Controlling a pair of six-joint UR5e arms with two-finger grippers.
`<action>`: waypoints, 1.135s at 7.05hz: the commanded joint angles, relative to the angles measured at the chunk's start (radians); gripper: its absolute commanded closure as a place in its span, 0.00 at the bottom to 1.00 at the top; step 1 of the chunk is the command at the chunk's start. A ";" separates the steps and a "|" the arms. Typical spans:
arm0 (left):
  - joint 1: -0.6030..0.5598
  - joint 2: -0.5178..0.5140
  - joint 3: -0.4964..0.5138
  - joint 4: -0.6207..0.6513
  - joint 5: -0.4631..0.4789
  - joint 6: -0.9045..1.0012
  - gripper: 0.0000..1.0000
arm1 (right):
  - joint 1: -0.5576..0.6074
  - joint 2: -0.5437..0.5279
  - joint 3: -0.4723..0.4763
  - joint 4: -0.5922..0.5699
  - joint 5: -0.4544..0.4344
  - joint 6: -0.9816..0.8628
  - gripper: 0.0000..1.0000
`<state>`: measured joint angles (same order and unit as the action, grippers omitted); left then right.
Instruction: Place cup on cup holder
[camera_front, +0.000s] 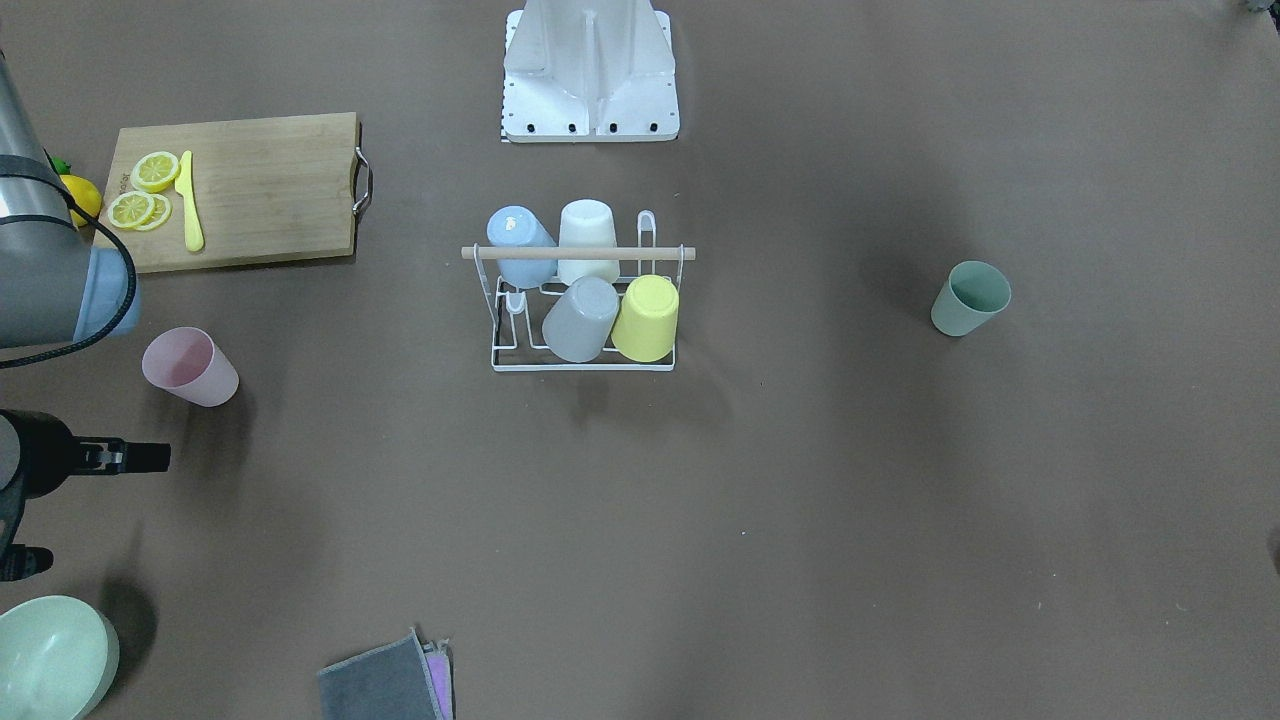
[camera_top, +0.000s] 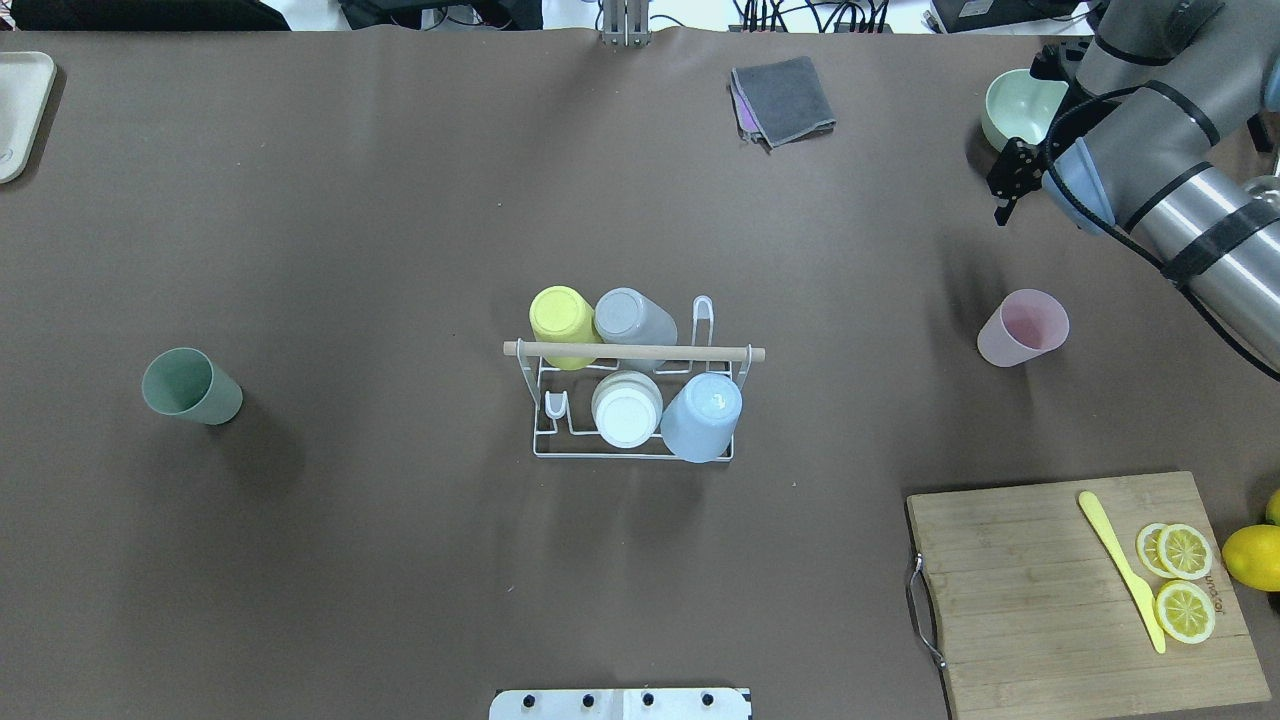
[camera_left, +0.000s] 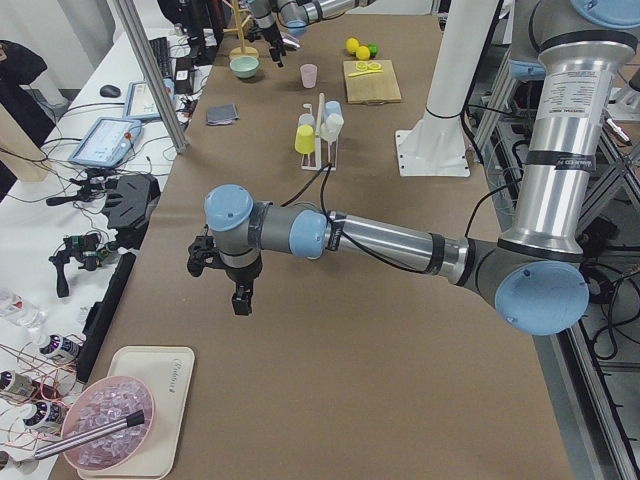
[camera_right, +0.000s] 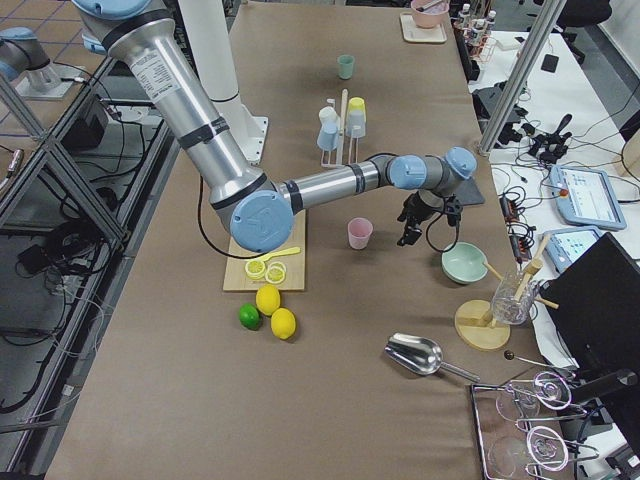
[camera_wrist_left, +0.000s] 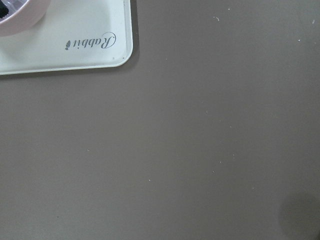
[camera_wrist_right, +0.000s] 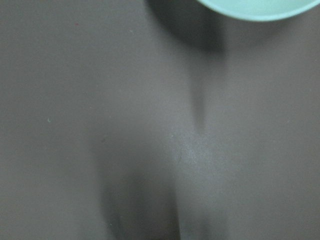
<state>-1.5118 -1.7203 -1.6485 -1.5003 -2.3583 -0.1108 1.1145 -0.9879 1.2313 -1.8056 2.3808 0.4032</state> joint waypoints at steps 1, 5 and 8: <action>0.008 -0.130 0.012 0.046 0.002 -0.026 0.03 | -0.039 0.043 -0.088 -0.062 0.018 -0.050 0.01; 0.004 -0.508 0.454 0.155 0.013 -0.024 0.03 | -0.054 0.077 -0.122 -0.289 0.055 -0.330 0.01; 0.091 -0.550 0.507 0.248 0.053 -0.030 0.03 | -0.058 0.101 -0.185 -0.347 0.055 -0.431 0.01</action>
<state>-1.4645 -2.2512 -1.1611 -1.2955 -2.3108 -0.1371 1.0592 -0.9004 1.0818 -2.1405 2.4358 -0.0061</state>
